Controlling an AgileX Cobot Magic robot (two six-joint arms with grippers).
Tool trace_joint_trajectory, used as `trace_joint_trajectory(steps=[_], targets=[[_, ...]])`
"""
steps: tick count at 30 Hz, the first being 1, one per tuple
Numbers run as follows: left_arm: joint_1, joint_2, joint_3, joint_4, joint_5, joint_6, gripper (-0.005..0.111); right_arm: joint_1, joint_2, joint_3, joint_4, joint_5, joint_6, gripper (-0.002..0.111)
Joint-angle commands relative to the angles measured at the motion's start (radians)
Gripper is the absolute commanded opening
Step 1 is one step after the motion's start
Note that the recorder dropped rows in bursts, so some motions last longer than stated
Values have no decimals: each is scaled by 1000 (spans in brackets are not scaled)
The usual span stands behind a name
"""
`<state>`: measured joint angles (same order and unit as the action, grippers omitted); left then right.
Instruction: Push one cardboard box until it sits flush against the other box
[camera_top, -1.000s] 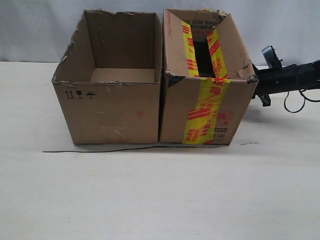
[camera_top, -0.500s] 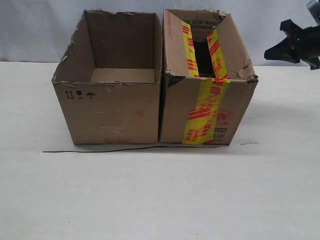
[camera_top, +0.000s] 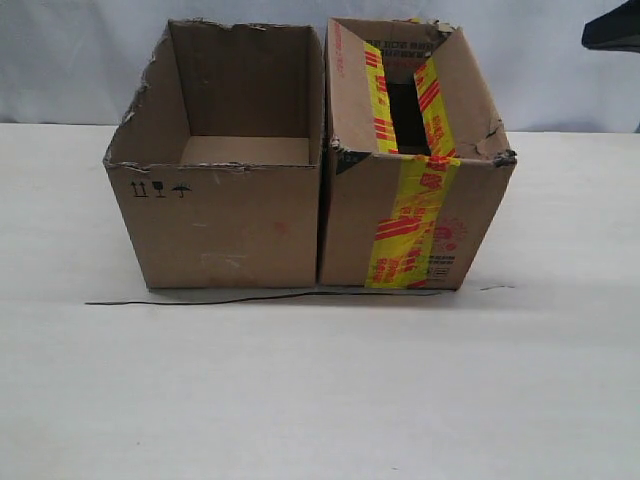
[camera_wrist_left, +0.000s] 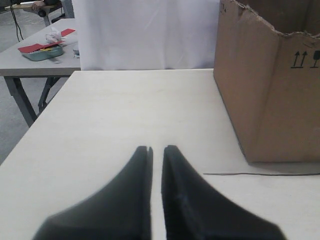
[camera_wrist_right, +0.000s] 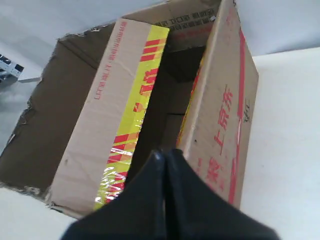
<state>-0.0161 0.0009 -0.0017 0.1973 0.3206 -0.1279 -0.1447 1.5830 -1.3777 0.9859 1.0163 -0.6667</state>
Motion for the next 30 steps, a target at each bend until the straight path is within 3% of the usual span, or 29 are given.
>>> trace_joint_trajectory(steps=[1, 8, 15, 22, 30], targets=[[-8, -1, 2, -7, -12, -4, 0, -4, -213, 155, -10, -74, -28, 0], [-8, -1, 2, -7, -12, -4, 0, 22, -549, 325, -88, -101, -18, 0], [-8, -1, 2, -7, -12, -4, 0, 288, -926, 473, -504, -98, 245, 0], [-8, -1, 2, -7, -12, -4, 0, 464, -1255, 623, -958, -132, 602, 0], [-8, -1, 2, -3, -12, -4, 0, 540, -1382, 860, -986, -328, 616, 0]])
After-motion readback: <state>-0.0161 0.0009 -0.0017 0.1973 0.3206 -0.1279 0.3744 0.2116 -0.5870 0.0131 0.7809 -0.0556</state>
